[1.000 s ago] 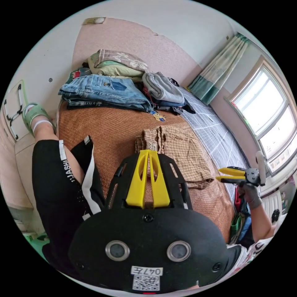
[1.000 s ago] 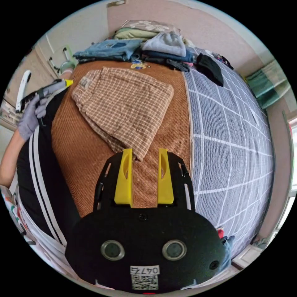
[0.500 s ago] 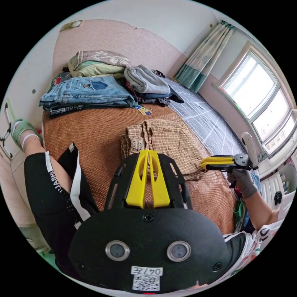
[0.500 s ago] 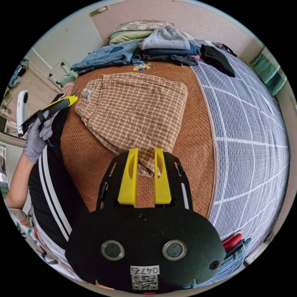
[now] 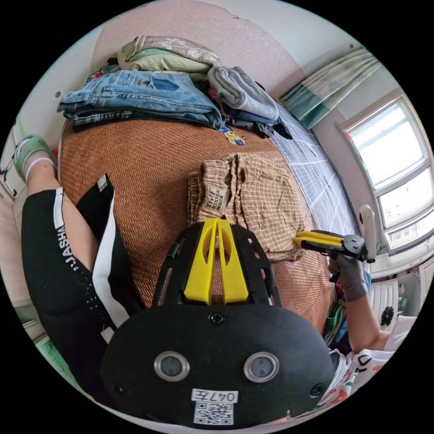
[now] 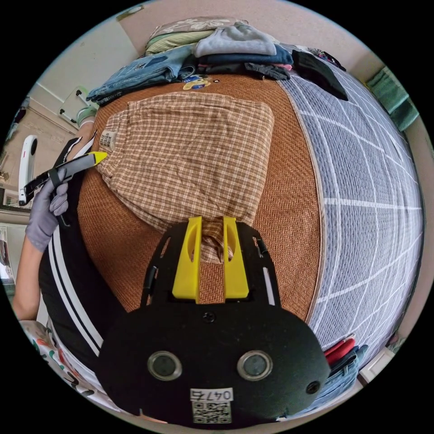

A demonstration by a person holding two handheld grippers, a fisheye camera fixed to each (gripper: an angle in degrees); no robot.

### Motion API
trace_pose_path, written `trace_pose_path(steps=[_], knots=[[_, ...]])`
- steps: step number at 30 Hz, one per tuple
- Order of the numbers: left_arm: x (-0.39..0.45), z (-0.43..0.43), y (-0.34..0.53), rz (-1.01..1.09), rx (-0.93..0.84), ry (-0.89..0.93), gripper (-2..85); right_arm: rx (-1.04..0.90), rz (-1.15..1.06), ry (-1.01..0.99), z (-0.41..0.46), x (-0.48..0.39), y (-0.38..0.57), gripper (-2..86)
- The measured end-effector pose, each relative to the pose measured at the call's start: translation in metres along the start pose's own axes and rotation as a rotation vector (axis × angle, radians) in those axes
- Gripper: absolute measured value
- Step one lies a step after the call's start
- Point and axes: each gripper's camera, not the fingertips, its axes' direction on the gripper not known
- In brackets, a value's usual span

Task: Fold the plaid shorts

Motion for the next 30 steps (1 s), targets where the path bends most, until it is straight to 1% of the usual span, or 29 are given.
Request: trace_pose_path(steps=[4,9,12,14,16,19,22,26,30], knots=[[0.015,0.000,-0.001,0.044,-0.012,-0.071,-1.0,0.031,-0.005,0.038,0.000,0.001,-0.009,3.4],[0.012,-0.001,-0.002,0.022,-0.010,-0.023,-1.0,0.118,0.075,0.026,-0.008,0.006,-0.007,4.3],[0.010,-0.001,-0.003,0.009,-0.004,-0.009,-1.0,0.308,0.119,0.048,-0.032,-0.005,0.014,5.3],[0.014,-0.001,-0.005,0.019,0.000,-0.026,-1.0,0.466,0.059,0.077,-0.047,-0.031,0.032,5.8],[0.017,-0.003,-0.005,0.031,0.014,-0.042,-1.0,0.494,-0.023,0.057,-0.048,-0.055,0.036,6.2],[0.019,-0.010,-0.004,0.034,0.057,-0.069,-1.0,0.474,-0.150,-0.053,-0.038,-0.087,0.034,6.7],[0.015,-0.014,-0.003,0.027,0.074,-0.037,-1.0,0.435,-0.242,-0.104,-0.024,-0.116,0.029,7.3],[0.011,-0.009,-0.006,0.018,0.039,-0.024,-1.0,0.347,-0.342,-0.091,-0.003,-0.148,0.020,7.2],[0.010,-0.007,-0.008,0.019,0.026,-0.035,-1.0,0.279,-0.347,-0.011,0.015,-0.160,0.011,4.4]])
